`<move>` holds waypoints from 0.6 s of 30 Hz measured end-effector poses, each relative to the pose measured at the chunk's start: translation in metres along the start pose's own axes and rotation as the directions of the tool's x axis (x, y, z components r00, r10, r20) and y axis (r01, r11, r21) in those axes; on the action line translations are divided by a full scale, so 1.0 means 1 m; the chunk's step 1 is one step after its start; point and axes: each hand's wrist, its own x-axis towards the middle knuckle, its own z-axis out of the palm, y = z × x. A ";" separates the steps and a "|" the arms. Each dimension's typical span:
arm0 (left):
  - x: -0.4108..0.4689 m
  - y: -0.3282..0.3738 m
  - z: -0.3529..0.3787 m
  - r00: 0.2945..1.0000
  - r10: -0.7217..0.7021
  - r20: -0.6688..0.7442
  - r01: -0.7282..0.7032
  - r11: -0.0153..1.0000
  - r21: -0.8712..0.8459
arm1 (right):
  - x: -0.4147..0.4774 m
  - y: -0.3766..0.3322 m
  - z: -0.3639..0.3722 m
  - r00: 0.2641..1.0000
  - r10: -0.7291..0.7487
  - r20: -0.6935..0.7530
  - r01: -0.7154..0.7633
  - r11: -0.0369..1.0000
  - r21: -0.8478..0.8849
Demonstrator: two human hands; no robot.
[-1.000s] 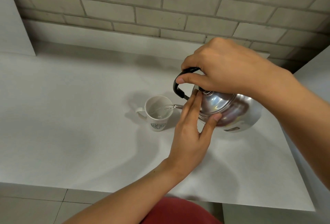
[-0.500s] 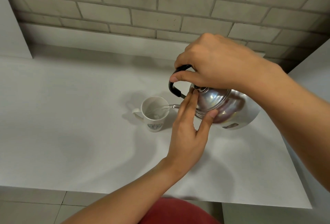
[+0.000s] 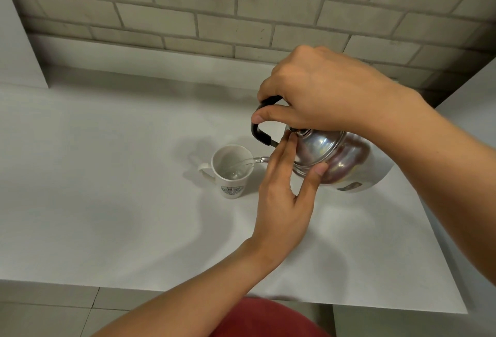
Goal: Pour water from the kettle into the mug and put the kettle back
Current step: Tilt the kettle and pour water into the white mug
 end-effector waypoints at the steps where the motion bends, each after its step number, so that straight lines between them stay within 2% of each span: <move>1: 0.000 0.000 0.000 1.000 0.001 -0.001 -0.001 1.000 -0.004 | 0.000 0.000 -0.001 1.000 0.002 0.001 -0.002 1.000 -0.001; 18: 0.000 0.005 0.000 1.000 0.000 0.012 0.001 0.998 -0.060 | 0.003 -0.005 -0.005 0.999 0.026 0.037 -0.025 0.999 -0.043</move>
